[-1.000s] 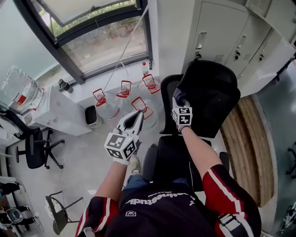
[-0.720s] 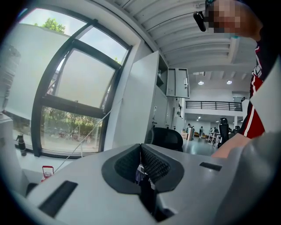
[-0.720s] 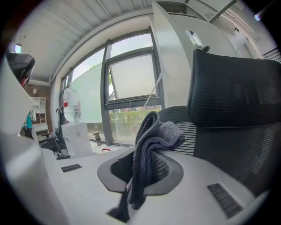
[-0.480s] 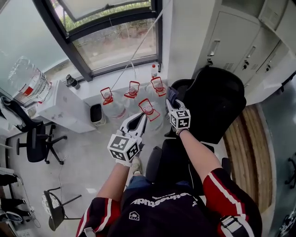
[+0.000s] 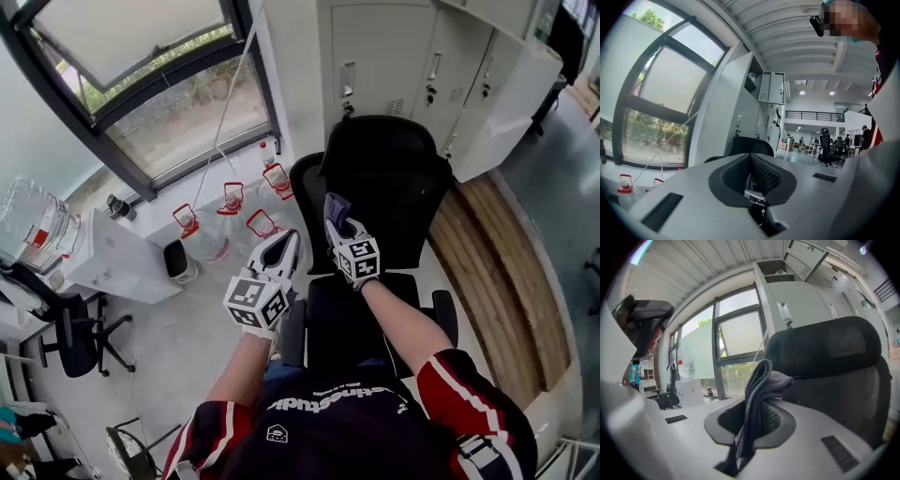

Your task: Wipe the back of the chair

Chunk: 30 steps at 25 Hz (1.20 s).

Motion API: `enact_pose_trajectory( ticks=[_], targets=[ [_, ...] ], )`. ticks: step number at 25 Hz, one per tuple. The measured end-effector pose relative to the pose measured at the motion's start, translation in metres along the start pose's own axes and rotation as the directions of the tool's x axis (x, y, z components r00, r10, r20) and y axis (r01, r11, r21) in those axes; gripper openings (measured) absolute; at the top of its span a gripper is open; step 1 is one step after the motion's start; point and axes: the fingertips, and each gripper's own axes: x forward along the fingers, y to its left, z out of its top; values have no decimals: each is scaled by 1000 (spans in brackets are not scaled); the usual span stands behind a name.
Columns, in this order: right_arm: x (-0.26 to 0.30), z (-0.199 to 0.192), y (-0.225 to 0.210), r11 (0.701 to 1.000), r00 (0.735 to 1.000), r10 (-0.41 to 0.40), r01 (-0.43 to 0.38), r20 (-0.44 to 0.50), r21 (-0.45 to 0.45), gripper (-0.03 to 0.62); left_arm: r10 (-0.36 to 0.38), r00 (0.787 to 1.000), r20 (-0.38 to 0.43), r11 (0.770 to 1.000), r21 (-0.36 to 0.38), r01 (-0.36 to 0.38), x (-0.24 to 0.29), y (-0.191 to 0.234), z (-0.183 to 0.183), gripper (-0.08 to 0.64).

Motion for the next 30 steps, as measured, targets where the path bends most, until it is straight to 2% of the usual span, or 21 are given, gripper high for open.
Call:
enact_pose_trajectory(
  ticks=[7,14,20,30],
  targets=[
    [-84,-37,-80,989,991,-132,133,-15,66,58,-103,994,-30,995,3,103,54,-78,-25,25],
    [-144,-81,-151,974,973,-212,218,-90,60,58,-161,985,-53,987,-9,161,93,-125,-41,25],
    [-188,-113,-226,941,937,-324,333,-131,56,58,-217,973,-80,975,-64,213,121,-152,-67,25],
    [-199,-151,-321,896,879,-428,443,-210,31,57,-196,975,-108,980,-68,189,142,-153,-85,25]
  ],
)
